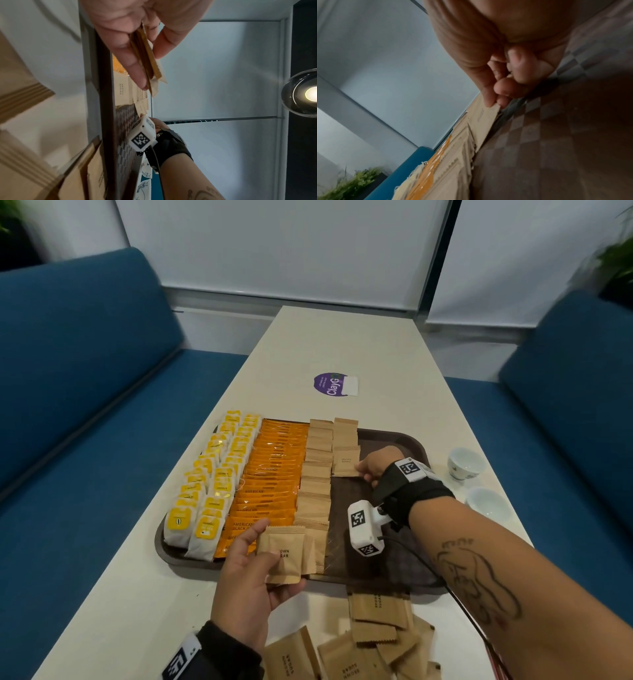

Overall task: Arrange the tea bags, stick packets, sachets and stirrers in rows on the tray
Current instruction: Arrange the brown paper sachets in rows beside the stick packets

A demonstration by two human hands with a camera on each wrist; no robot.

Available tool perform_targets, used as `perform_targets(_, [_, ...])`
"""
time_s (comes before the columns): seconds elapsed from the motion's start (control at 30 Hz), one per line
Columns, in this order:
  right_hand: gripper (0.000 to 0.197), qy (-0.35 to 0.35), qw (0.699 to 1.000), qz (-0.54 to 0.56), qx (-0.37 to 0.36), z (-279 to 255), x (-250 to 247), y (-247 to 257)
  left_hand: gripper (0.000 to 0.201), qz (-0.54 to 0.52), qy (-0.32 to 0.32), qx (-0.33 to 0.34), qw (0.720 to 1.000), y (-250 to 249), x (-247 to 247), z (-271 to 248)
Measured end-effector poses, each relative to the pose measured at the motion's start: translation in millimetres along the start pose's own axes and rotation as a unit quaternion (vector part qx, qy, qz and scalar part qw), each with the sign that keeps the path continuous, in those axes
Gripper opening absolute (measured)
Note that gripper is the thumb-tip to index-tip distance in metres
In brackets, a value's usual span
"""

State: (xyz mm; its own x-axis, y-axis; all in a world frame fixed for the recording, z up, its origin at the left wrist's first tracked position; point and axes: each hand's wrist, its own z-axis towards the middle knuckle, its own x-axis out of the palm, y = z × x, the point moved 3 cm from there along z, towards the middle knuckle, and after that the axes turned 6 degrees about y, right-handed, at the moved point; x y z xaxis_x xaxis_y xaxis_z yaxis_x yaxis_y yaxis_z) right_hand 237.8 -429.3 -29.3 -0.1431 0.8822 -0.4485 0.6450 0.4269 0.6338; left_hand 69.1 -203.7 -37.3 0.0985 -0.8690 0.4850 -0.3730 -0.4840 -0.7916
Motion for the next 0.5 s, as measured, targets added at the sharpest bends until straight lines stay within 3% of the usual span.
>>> perform_targets(0.07, [0.027, 0.021, 0.995, -0.086, 0.053, 0.3, 3.6, 6.8, 0.044, 0.000, 0.003, -0.003, 1.000, -0.2, 1.8, 1.7])
perform_targets(0.23, [0.036, 0.027, 0.981, -0.178, 0.073, 7.6, 3.8, 10.5, 0.052, -0.004, 0.019, -0.009, 1.000, -0.2, 5.2, 2.1])
perform_targets(0.37, [0.039, -0.023, 0.976, -0.213, 0.030, -3.3, 1.7, 8.6, 0.057, 0.012, 0.032, -0.002, 0.999, -0.2, 7.6, -0.5])
perform_targets(0.43, [0.029, -0.038, 0.990, -0.133, -0.026, -23.4, -1.0, 6.2, 0.058, 0.020, 0.039, 0.004, 0.999, -0.1, 9.7, -2.5])
perform_targets(0.5, [0.017, -0.023, 0.990, -0.044, -0.130, -60.0, 1.1, 3.9, 0.058, 0.028, 0.049, 0.010, 0.998, 0.5, 12.5, -5.2])
